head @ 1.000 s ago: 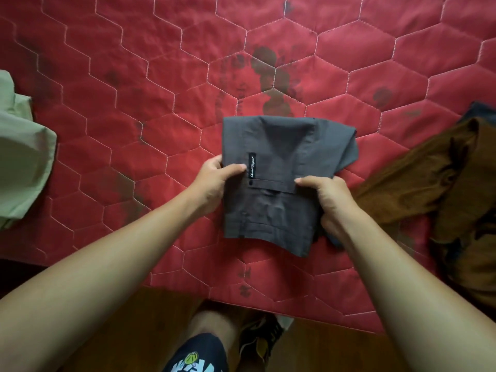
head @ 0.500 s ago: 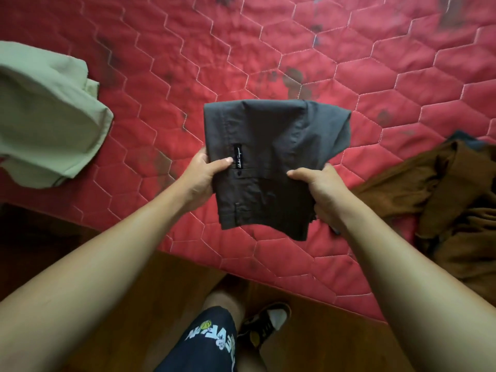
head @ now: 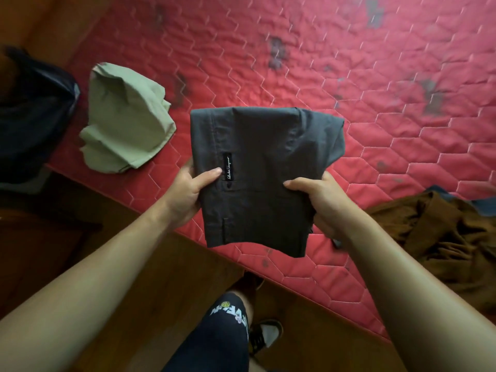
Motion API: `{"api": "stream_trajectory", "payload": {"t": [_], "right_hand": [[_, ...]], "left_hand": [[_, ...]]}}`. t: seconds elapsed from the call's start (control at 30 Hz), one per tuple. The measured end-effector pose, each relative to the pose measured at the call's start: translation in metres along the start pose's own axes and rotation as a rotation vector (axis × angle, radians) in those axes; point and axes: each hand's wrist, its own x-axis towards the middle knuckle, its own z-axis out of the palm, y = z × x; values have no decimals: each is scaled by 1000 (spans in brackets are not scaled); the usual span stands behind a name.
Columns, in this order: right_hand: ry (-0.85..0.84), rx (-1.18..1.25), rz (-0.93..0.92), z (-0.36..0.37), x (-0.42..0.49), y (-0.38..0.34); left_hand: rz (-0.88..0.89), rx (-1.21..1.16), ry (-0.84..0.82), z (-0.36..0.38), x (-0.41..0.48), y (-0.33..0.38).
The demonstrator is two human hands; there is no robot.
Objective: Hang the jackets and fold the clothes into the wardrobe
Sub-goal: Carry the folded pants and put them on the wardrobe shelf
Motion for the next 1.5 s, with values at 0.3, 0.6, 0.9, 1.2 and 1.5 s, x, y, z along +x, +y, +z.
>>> {"api": "stream_trajectory", "payload": {"t": [0.3,0.6,0.9,1.2,1.5], "right_hand": [[-137,-13,-149,56,-101,-75],[-163,-36,-251,99,-190,-146],[-201,-43,-299,133,-277,-203],[-231,-85,-371,172,-340,-237],[-336,-98,-438,265,-363,-245]], "left_hand": [[168,2,42,0,-102,117],[281,-49,56,6,-175,198],[378,-85,35,10,-239,267],[435,-110,4,-10,-298,323],[551,-135,80,-87,-329,357]]}}
